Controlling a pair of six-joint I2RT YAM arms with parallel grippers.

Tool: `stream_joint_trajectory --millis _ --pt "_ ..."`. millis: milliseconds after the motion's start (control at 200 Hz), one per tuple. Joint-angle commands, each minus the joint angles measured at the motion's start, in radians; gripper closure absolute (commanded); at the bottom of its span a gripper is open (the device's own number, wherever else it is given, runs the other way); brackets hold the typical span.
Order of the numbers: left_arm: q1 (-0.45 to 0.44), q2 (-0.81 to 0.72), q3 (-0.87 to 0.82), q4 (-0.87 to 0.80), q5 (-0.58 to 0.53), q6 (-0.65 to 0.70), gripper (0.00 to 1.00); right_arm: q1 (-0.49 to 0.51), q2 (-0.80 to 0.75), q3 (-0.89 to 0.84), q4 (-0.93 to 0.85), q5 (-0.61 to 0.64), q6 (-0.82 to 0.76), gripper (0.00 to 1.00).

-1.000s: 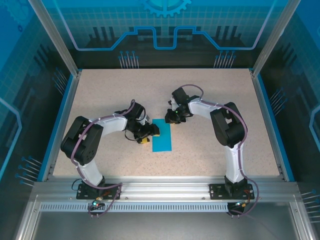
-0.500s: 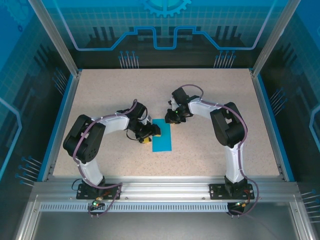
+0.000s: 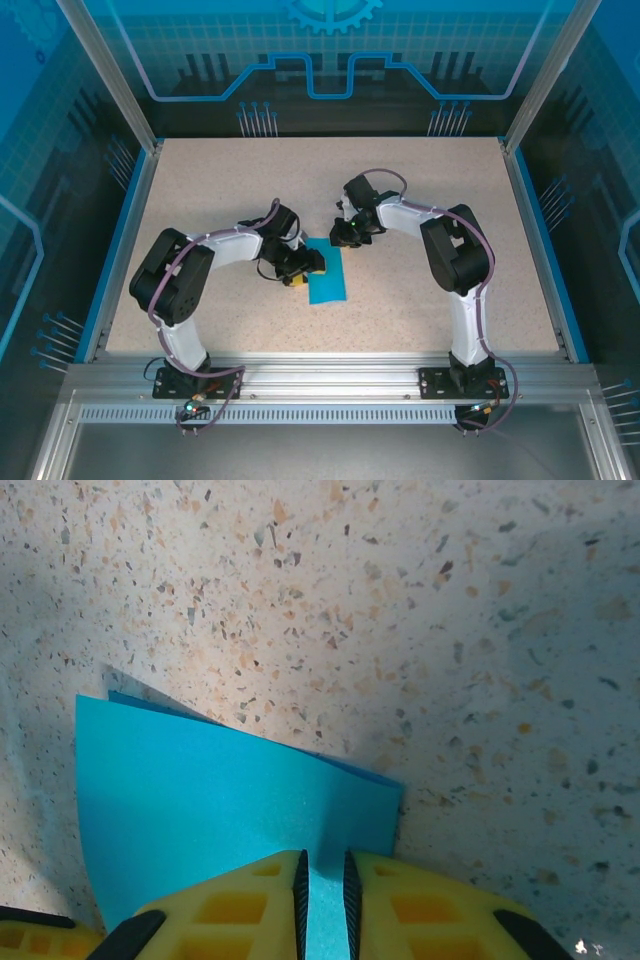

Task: Fold a paper plane with a square sheet of paper (fold left side to right side)
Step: Third fold the triangle at the center of the table.

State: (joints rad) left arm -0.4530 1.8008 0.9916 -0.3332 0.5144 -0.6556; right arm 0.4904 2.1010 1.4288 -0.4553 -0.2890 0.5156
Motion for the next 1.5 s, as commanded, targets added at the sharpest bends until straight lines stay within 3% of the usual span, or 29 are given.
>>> stream_joint_trajectory --millis 0,940,1496 --pt "-0.006 -0.009 0.015 0.006 0.026 -0.006 0.37 0.011 0.027 0.003 -0.019 0.003 -0.012 0.80" --pt "-0.007 -0.113 -0.037 0.170 0.155 -0.113 0.34 0.011 0.034 -0.004 -0.008 -0.005 -0.014 0.79" --pt "-0.009 -0.010 0.084 0.040 0.132 0.170 0.34 0.011 0.033 -0.006 -0.003 -0.015 -0.019 0.79"
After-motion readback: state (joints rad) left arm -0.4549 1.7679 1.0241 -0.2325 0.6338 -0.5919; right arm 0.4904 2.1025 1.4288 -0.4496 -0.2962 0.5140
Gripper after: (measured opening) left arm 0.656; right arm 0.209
